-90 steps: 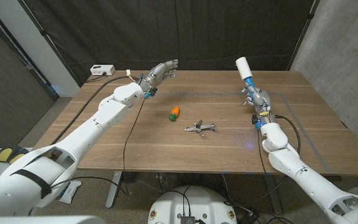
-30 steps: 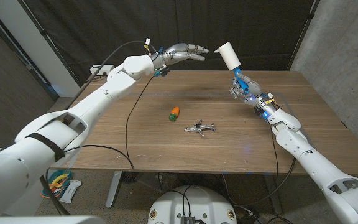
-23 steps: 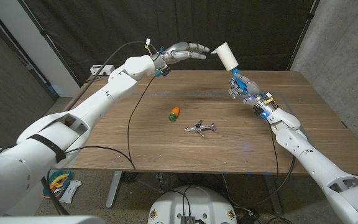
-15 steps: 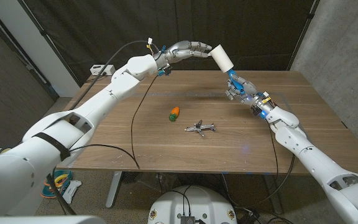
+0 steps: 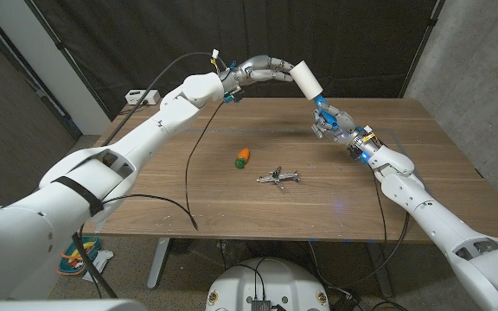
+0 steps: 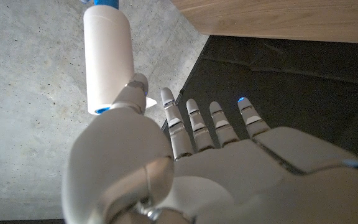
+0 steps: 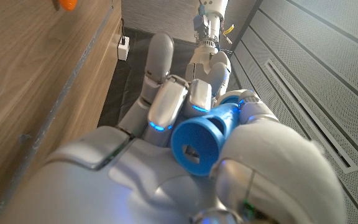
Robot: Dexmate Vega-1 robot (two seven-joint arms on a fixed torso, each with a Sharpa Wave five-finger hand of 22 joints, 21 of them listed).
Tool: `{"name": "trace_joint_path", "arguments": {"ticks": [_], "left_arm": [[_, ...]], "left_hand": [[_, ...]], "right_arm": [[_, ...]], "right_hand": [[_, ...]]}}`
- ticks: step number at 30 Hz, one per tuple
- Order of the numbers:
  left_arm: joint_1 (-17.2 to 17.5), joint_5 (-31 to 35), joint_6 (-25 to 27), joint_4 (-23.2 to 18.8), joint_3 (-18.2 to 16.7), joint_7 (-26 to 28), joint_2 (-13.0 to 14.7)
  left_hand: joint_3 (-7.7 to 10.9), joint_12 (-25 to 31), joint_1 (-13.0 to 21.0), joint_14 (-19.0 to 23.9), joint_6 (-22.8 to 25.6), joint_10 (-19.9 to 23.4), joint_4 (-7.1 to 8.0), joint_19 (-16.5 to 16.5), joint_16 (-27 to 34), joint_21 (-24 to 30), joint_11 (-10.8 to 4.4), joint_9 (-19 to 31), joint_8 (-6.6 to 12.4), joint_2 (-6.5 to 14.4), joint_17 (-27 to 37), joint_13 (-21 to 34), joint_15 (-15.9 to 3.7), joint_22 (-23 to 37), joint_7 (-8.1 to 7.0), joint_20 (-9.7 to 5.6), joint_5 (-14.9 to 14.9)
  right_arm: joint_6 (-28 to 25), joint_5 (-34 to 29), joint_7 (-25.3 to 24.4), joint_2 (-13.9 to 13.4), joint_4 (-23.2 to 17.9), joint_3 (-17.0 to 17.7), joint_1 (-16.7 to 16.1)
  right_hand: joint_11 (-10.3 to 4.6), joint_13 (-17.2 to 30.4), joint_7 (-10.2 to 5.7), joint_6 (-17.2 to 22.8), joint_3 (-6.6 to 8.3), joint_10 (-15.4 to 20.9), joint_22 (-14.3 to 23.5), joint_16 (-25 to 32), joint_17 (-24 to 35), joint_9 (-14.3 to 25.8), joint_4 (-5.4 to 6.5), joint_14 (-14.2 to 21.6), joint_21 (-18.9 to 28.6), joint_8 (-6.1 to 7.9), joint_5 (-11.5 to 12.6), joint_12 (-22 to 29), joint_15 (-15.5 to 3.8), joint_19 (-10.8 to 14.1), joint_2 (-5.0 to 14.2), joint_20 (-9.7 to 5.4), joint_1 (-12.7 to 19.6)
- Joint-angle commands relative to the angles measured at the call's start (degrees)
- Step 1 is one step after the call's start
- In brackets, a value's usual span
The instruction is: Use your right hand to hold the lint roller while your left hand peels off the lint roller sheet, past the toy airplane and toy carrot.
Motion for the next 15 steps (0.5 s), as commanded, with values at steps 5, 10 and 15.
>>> {"name": "trace_joint_path", "arguments": {"ticks": [5,10,15], "left_arm": [[-1.8,-1.5,-3.1,5.3,0.1,-2.3,-1.9],[-2.6,-2.6,-5.1,7.6,0.2,-5.0,-2.2],[-1.6,-4.4,-6.0,7.7,-1.1,-4.6,-2.5]], "left_hand": [[-3.5,-0.2,-3.1,-0.1,-3.1,-0.2,1.09,0.0,0.2,0.0,0.31,0.0,-2.97,-1.5,0.2,0.5,-0.11,0.0,-1.11,-0.06,-0.6],[-4.01,-0.8,-2.7,-0.9,-4.6,-1.4,0.84,-0.1,-0.2,-0.1,0.51,0.0,-4.04,-1.6,0.1,0.6,0.38,0.0,-2.34,-0.07,-0.3],[-3.67,-0.7,-1.4,-0.7,-2.9,-0.9,0.61,0.1,-0.1,0.0,0.66,0.0,-3.74,-0.1,0.1,0.7,0.65,0.0,-3.11,0.03,0.0]], "right_arm": [[0.9,0.2,1.6,1.7,3.6,-0.1,2.0],[0.7,0.4,1.2,2.0,4.2,0.1,2.3],[0.7,0.6,1.4,2.6,5.3,0.2,2.7]], "right_hand": [[0.29,0.1,3.79,8.0,13.47,2.0,0.0,0.3,0.0,-0.2,10.73,0.1,0.3,0.67,-0.1,10.0,-0.58,0.3,2.18,-1.35,-1.5],[0.26,0.2,3.7,8.2,13.56,2.1,0.0,0.3,0.0,-0.7,10.7,0.1,0.3,0.67,-0.1,10.0,-0.57,0.3,2.19,-1.39,-1.7],[0.44,0.2,3.67,7.9,13.68,2.0,0.0,0.3,0.0,-0.6,10.66,0.1,0.4,0.95,-0.1,10.0,-0.58,0.3,2.19,-1.41,-1.9]]}}
